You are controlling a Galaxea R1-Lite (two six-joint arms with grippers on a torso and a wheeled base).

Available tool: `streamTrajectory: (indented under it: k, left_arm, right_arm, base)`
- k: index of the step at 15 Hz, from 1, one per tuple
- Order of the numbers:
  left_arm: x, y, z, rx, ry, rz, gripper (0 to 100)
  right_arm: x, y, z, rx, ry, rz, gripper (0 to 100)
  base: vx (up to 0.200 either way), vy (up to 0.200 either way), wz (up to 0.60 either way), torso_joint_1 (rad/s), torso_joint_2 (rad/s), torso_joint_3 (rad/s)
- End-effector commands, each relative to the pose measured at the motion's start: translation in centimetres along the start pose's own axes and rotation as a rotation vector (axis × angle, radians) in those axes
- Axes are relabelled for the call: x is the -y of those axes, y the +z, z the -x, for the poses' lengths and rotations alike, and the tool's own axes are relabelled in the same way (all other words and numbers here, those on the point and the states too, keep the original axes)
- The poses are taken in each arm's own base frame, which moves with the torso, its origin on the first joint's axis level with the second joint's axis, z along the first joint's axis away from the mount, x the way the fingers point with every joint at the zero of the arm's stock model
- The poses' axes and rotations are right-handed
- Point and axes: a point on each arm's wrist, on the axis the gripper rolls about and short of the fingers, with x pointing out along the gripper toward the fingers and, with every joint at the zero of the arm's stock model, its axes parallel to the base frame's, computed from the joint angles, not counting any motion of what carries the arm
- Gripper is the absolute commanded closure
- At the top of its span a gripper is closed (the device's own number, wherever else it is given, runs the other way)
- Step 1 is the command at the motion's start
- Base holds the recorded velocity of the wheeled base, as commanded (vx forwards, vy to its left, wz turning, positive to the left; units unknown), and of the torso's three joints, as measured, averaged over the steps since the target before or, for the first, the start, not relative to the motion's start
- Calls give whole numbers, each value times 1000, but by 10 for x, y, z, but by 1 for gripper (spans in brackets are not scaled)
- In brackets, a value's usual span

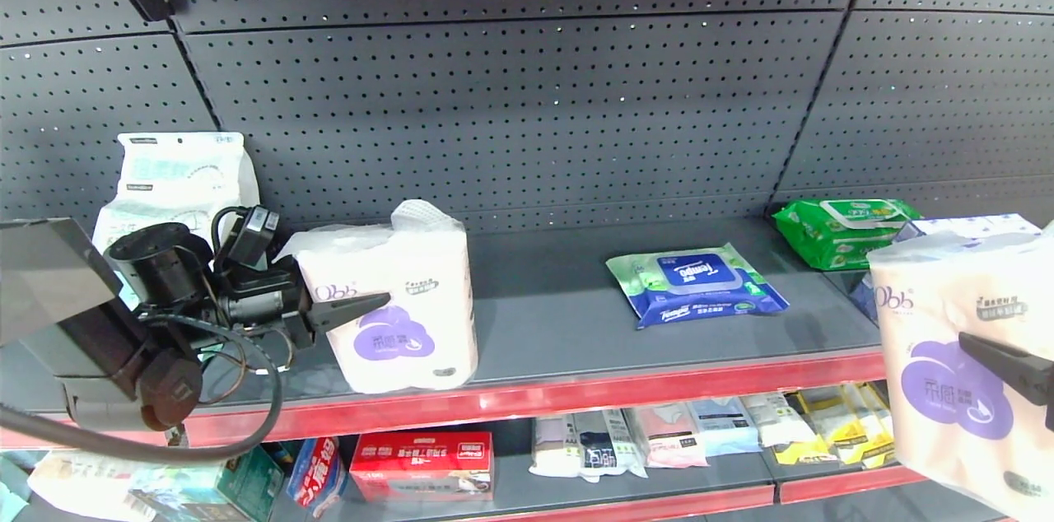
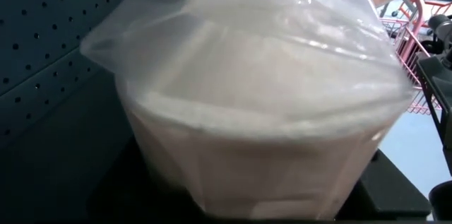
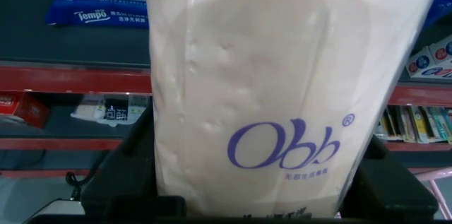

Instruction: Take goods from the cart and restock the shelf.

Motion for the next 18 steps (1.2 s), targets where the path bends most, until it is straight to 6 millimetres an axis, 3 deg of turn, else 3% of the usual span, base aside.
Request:
streamTrajectory:
  k: [1,9,12,18]
  left_arm:
    - [0,0,0,1,0,-7,100]
    - [-6,7,0,12,29,-50,100]
    - [-4,4,1,7,22,-32,100]
    - [7,2,4,-3,16,-2,100]
  right_arm:
    - [0,0,0,1,2,0,100]
    - [0,-1,0,-2,3,-1,100]
    - [-2,-13,0,-38,-4,-6,100]
    - [-1,-10,-1,-36,-14,-5,100]
  base:
    - [0,0,0,0,0,0]
    - [0,0,0,0,0,0]
    - [0,0,0,0,0,0]
    - [0,0,0,0,0,0]
